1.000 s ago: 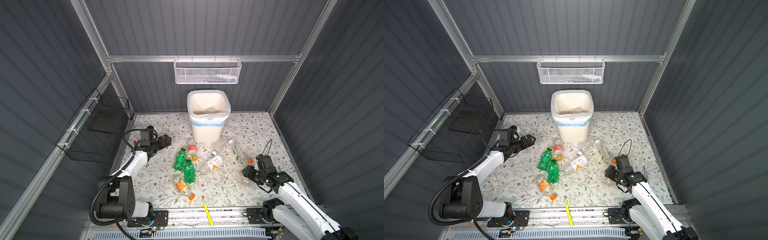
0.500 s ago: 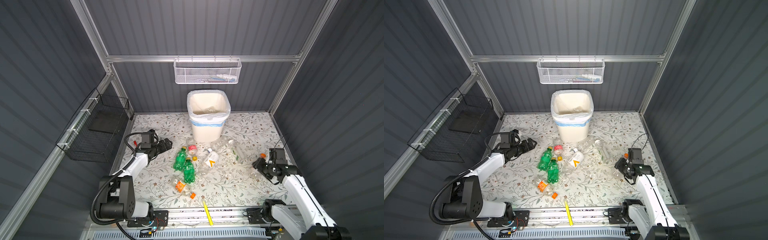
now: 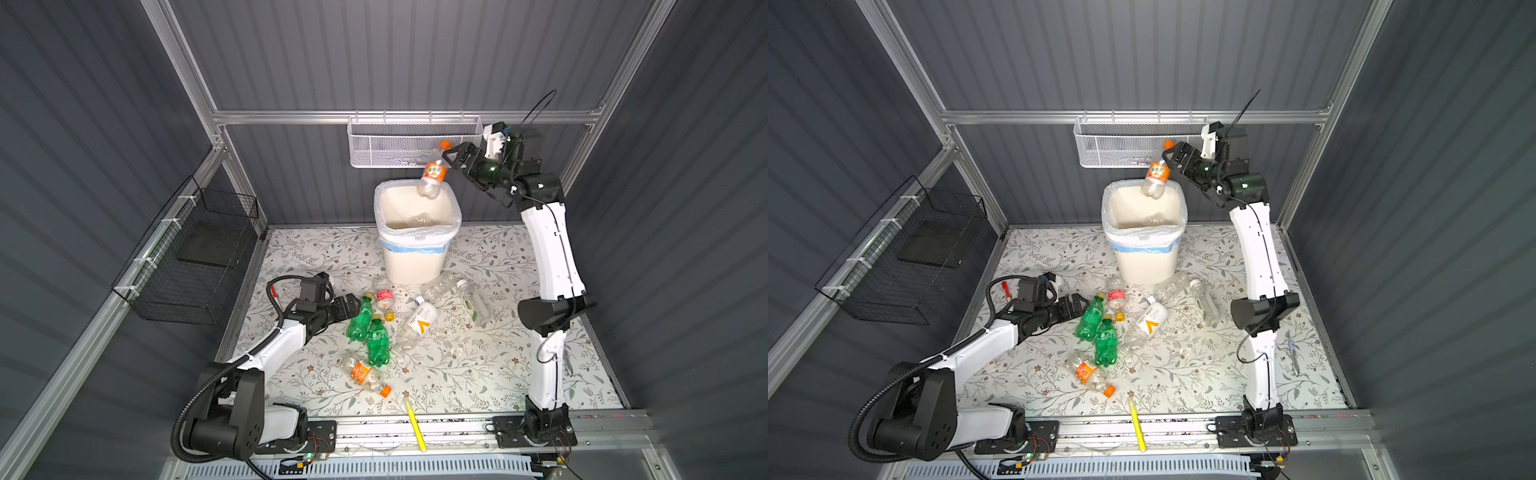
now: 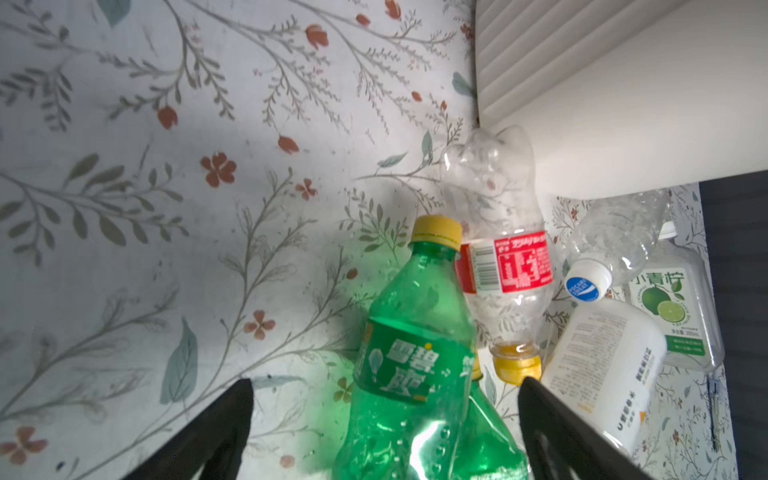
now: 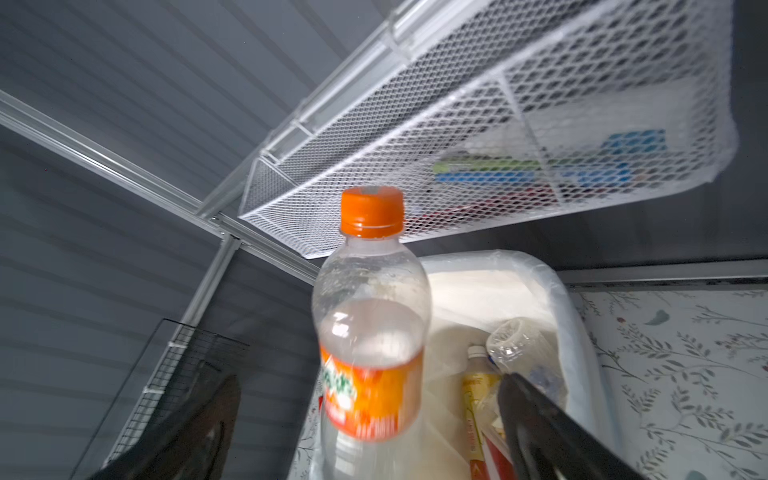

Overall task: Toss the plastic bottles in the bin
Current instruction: 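Carry the orange-capped bottle over the bin with the right gripper and release, then grasp the green soda bottle with the left gripper while the right gripper returns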

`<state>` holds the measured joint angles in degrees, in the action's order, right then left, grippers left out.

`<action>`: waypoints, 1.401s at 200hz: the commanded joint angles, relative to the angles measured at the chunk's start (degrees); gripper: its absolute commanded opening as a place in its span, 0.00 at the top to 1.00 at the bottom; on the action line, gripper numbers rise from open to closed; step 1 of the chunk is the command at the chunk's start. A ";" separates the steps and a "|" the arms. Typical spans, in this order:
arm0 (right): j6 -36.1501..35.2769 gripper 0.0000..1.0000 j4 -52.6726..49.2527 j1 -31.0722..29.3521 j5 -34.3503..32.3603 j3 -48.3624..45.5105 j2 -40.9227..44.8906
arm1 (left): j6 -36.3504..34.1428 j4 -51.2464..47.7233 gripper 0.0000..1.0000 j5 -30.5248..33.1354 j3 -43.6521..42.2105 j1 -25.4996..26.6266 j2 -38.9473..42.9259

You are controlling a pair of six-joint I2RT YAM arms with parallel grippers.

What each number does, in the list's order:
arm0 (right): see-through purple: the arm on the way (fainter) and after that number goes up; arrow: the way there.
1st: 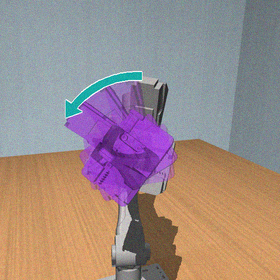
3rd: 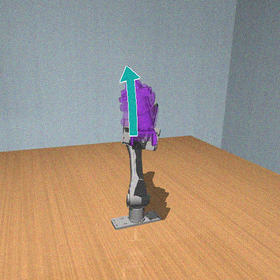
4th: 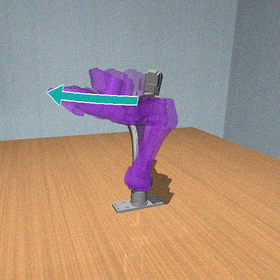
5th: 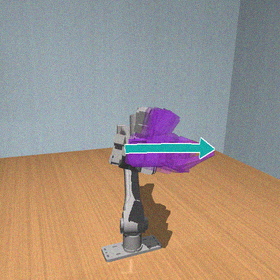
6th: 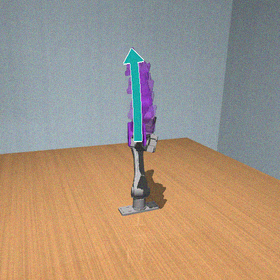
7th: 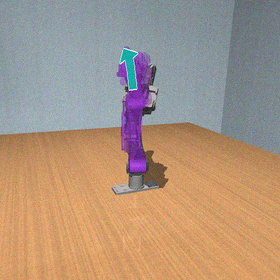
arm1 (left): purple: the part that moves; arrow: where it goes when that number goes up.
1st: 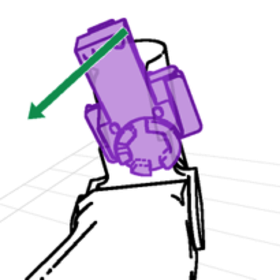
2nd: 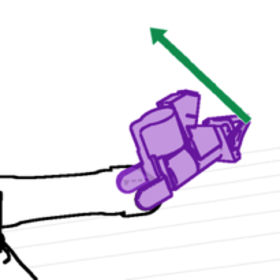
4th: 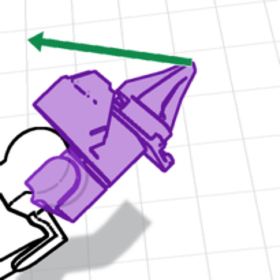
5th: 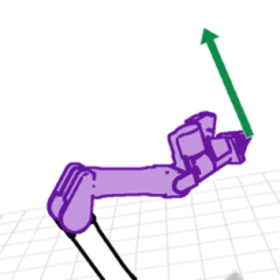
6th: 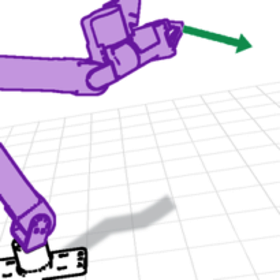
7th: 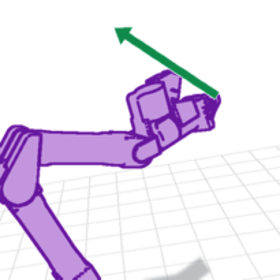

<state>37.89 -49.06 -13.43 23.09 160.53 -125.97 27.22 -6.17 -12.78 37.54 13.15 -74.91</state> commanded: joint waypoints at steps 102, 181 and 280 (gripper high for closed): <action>-8.86 0.01 15.28 12.93 -10.89 -75.85 51.91 | -4.13 -1.28 0.02 -2.45 5.74 1.92 -7.75; -12.28 0.01 15.26 15.92 -17.87 -109.12 61.53 | -8.25 -4.68 0.07 -1.44 6.69 3.11 -12.01; -10.27 0.01 24.21 16.32 -12.35 -115.53 56.08 | -5.87 -3.91 0.28 2.37 7.87 5.20 -16.28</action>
<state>26.89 -27.79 2.66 8.88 46.70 -68.84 20.53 -9.58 -11.75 44.58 17.98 -90.21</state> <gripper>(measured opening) 0.990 0.741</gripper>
